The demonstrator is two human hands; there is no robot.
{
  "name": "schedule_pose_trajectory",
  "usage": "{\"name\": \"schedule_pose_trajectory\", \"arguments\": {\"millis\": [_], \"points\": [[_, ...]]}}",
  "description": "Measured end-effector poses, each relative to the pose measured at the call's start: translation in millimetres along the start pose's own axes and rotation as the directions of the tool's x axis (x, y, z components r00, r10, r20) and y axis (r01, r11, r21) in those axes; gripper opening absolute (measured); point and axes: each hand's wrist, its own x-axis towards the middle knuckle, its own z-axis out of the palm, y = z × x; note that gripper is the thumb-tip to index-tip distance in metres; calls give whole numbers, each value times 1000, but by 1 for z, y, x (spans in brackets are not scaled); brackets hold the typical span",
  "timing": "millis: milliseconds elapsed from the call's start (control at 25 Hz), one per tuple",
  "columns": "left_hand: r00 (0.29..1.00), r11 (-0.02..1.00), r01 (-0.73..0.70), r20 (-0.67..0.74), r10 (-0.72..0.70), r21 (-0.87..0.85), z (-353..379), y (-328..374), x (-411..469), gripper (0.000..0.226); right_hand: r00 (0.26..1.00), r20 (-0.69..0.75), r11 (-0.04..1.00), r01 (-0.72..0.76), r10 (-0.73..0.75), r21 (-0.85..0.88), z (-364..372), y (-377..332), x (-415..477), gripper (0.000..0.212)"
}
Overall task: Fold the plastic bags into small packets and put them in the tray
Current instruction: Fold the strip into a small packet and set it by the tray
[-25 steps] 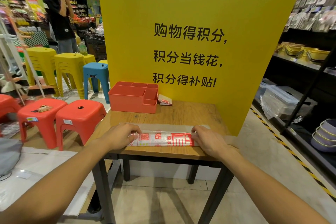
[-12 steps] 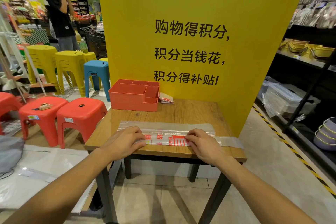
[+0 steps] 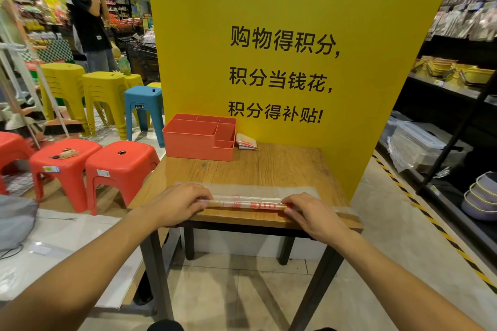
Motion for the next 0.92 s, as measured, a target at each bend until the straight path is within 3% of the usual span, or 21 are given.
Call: {"name": "schedule_pose_trajectory", "arguments": {"millis": [200, 440, 720, 920], "points": [[993, 985, 109, 51, -103, -133, -6, -6, 12, 16, 995, -11, 993, -95, 96, 70, -8, -2, 10, 22], [988, 967, 155, 13, -156, -202, -3, -13, 21, 3, 984, -4, 984, -175, 176, 40, -6, 3, 30, 17], [978, 973, 205, -6, -207, -108, 6, -19, 27, 19, 981, -42, 976, -194, 191, -97, 6, 6, 41, 31], [984, 992, 105, -137, -113, -66, 22, -10, 24, 18, 986, -107, 987, -135, 125, -92, 18, 4, 35, 17]]}}
